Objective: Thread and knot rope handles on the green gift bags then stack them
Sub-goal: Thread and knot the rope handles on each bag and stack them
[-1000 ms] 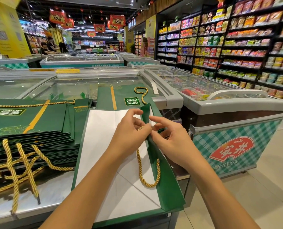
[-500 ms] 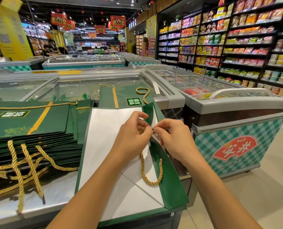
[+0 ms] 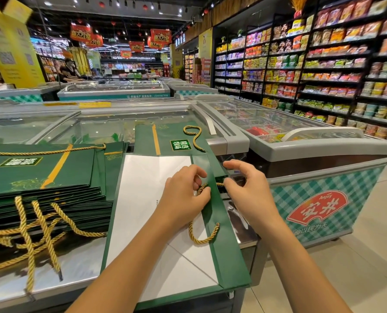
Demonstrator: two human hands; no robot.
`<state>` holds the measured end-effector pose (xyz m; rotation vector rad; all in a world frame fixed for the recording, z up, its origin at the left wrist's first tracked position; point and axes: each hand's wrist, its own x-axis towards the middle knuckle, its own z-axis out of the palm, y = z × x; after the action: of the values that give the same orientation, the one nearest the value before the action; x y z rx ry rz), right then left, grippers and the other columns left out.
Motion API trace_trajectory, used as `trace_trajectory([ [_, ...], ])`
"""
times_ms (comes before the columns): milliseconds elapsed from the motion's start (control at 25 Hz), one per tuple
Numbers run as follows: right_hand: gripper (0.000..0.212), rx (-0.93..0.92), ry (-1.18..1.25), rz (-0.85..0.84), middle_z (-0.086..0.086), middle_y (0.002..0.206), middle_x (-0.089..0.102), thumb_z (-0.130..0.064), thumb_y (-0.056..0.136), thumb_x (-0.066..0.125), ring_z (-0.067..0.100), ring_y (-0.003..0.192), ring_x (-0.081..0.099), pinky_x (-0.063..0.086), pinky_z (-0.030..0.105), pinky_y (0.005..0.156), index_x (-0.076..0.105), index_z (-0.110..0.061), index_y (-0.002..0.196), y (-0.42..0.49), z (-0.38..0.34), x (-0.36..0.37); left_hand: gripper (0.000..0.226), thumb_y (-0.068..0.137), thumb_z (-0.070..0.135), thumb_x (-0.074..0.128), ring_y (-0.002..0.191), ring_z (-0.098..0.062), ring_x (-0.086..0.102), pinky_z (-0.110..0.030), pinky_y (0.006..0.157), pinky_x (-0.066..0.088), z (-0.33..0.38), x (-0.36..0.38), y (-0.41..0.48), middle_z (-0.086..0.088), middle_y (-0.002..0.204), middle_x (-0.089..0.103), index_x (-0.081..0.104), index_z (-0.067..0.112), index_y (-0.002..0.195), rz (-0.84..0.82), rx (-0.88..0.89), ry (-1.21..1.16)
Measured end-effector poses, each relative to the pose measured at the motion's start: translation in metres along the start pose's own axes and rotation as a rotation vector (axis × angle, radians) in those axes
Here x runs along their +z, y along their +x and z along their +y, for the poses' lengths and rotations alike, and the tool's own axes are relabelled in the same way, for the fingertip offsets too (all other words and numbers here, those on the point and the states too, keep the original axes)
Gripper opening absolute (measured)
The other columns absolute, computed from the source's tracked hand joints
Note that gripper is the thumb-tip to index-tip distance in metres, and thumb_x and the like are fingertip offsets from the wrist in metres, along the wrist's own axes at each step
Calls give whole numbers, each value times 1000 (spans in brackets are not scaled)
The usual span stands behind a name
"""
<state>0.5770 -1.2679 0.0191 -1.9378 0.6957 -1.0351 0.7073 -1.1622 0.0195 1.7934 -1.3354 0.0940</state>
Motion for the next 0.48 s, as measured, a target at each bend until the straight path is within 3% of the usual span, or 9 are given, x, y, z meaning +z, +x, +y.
trace_trajectory([
  [160,57,-102,-303,-297,-11,162,31,-26,96,65,6,148,30,24,15,112,47,-29,151,1,-11,-5,19,85,20,71,91,-13,51,-23,81,45,-4,-4,2,7,95,50,65,22,103,27,-39,54],
  [360,65,-112,-421,-425,-6,159,37,-39,95,68,10,142,39,25,13,104,42,-28,154,2,-21,-9,5,88,19,71,90,-14,56,-27,81,51,2,-9,1,1,99,56,72,15,91,92,-104,145],
  [480,64,-107,-398,-426,-4,163,32,-43,94,69,11,148,32,26,21,112,43,-34,152,0,-24,-7,6,90,15,65,93,-16,51,-24,77,41,4,-20,-2,1,95,58,69,17,94,103,-67,275],
])
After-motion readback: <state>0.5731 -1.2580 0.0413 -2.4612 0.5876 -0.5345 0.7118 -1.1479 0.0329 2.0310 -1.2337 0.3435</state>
